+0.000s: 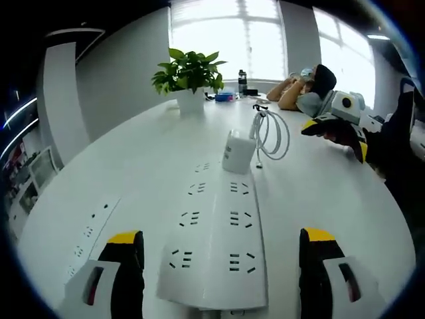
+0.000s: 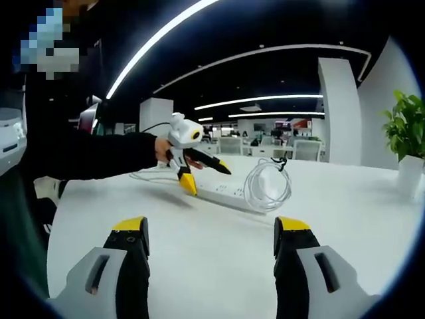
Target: Straighten the power strip on the desk, plug the charger into it
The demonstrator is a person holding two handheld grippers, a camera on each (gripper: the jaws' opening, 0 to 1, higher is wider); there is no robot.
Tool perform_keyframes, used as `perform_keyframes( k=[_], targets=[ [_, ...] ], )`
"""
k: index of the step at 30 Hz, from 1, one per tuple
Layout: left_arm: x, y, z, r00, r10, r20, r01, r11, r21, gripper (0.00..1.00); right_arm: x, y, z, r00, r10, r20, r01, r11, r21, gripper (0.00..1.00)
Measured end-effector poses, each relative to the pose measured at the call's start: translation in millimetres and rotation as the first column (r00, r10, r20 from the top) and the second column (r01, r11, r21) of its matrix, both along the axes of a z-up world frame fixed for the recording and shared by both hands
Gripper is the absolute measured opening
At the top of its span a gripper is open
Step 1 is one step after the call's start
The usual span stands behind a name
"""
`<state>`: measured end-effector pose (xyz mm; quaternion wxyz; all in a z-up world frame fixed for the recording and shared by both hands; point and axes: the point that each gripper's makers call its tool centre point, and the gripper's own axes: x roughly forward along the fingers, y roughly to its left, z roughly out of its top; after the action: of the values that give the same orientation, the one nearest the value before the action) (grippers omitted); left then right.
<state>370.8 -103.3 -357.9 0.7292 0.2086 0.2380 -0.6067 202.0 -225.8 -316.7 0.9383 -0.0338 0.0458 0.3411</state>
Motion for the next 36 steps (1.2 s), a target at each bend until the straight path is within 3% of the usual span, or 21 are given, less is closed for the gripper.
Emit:
perform_keyframes(
  k=[21, 30, 36],
  targets=[
    [1.8, -16.4, -10.3, 0.997, -0.079, -0.024, 0.079, 0.996, 0.029, 0.99, -1.3, -3.7, -0.6, 1.0, 0.008, 0.004, -0.007, 1.0, -0.022, 0.75],
    [-0.2, -17.9, -15.2, 0.995, -0.09, -0.04, 0.092, 0.995, 0.04, 0.99, -3.3, -10.8, -0.1, 0.999, -0.03, -0.046, 0.03, 1.0, -0.01, 0.88],
    [1.4, -18.5, -18.0, 0.993, -0.102, -0.052, 0.104, 0.994, 0.046, 0.99, -4.4, -11.3, -3.5, 0.992, -0.035, -0.122, 0.038, 0.999, 0.019, 1.0]
  ],
)
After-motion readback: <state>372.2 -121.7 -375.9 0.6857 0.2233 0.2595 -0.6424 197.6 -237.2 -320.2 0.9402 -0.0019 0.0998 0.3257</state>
